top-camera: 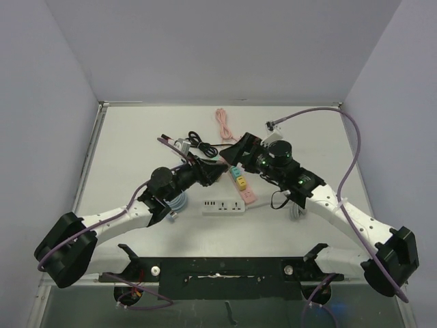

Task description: Insert the plug

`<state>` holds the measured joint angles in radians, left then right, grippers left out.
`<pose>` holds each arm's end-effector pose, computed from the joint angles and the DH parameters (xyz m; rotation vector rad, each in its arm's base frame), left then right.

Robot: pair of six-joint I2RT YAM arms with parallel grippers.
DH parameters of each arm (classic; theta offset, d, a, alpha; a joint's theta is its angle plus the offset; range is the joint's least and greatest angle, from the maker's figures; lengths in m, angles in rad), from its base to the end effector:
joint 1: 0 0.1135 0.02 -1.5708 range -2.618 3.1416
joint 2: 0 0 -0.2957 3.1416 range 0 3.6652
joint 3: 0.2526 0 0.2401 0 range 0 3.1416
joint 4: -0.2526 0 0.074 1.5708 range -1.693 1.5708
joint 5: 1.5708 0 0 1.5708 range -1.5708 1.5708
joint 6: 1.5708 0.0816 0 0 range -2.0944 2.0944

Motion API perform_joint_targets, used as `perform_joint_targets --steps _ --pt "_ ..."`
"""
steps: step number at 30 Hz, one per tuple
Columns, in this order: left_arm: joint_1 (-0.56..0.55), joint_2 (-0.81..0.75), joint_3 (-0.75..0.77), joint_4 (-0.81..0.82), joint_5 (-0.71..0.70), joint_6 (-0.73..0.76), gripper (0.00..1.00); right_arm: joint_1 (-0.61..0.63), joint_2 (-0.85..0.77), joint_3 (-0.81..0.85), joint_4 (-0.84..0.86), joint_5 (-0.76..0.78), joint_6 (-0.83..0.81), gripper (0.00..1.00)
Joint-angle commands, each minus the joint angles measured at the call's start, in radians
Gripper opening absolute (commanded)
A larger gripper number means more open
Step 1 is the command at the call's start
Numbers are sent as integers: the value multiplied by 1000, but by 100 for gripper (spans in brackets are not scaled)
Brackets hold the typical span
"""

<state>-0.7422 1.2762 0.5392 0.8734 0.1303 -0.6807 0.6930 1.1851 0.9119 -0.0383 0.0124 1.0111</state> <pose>0.2140 -0.2106 0.3057 0.1644 1.5537 -1.2434 0.2291 0.1889 0.3348 0.3343 2.0253 1.1172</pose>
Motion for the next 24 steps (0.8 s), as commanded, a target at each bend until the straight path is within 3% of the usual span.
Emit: perform_joint_targets --steps 1,4,8,14,24 --pt "18 -92 25 -61 105 -53 14 -118 -114 26 52 -294 -307 91" --pt "45 -142 29 -129 208 -130 14 -192 -138 32 16 -533 -458 92" --pt "104 -196 28 -150 327 -273 14 -207 -153 35 3 -700 -500 92" --pt "145 -241 4 -80 428 -416 14 -207 -150 -12 177 -841 -353 88" --pt "147 -222 -17 77 491 -470 14 -185 -39 -92 536 -892 -82 64"
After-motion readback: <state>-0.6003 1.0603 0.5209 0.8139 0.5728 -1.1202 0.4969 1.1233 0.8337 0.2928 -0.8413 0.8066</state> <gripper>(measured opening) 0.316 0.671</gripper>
